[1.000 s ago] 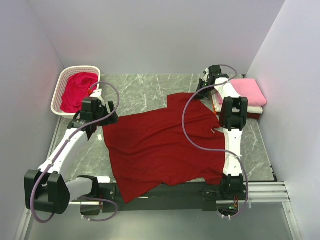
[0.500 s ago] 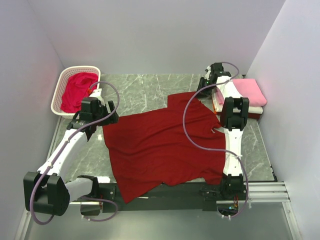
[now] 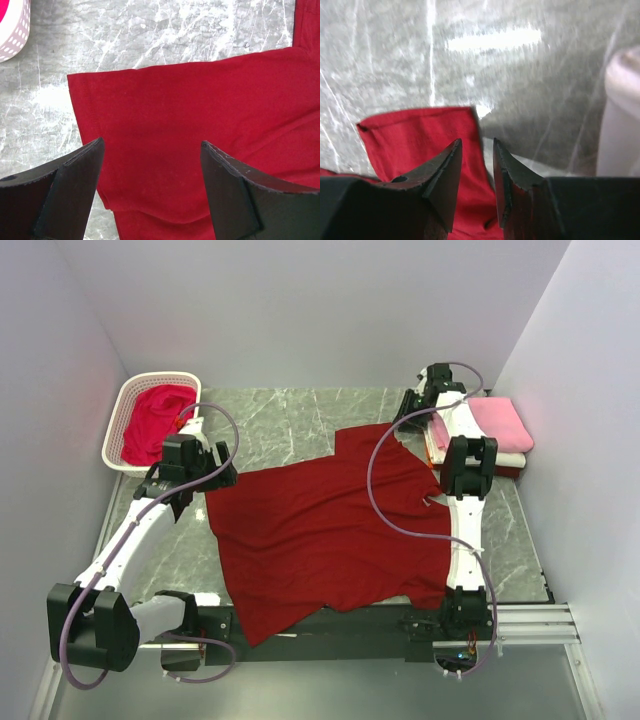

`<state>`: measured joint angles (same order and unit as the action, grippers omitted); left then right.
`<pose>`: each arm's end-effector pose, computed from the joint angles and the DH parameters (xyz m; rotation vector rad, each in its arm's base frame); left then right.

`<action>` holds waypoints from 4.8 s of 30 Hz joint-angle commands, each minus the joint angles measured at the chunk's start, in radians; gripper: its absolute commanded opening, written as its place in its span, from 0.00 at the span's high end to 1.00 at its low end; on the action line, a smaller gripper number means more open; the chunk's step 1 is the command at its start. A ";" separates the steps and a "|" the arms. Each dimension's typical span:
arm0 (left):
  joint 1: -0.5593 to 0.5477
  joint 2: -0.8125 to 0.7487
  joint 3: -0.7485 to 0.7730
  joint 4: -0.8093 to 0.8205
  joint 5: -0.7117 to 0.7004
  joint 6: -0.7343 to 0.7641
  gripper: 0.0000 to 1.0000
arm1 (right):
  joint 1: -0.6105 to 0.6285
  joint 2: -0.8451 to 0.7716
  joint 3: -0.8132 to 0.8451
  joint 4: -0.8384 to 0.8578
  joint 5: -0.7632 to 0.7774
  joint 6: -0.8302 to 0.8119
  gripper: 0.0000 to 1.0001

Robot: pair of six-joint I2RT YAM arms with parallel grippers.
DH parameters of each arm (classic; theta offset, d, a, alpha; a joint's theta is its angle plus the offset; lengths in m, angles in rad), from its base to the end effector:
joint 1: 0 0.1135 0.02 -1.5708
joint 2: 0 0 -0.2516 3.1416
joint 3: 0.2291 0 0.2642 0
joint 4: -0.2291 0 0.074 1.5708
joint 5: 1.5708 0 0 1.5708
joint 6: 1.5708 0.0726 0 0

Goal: Fold and stack the t-shirts
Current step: Flatten the tshirt out

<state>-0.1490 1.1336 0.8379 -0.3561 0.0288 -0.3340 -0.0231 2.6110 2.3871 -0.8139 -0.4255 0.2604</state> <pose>0.2900 -0.0457 0.2349 -0.1909 2.2305 -0.2962 0.5729 0.0167 0.1215 0.2149 2.5878 0.6398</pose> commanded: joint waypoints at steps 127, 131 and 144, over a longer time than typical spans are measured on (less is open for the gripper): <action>0.109 0.639 0.584 -0.098 -0.038 0.026 0.99 | -0.003 -0.391 -0.085 0.139 -0.134 -0.248 1.00; 0.109 0.496 0.650 -0.078 0.025 -0.002 1.00 | -0.003 -0.512 -0.109 0.139 -0.151 -0.282 1.00; 0.109 0.002 0.676 0.037 0.192 -0.054 1.00 | -0.008 -0.975 -0.092 0.117 -0.168 -0.313 1.00</action>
<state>-0.0425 1.2118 1.4933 -0.3710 0.1654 -0.3634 -0.0280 1.7302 2.2677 -0.7033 -0.5724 -0.0357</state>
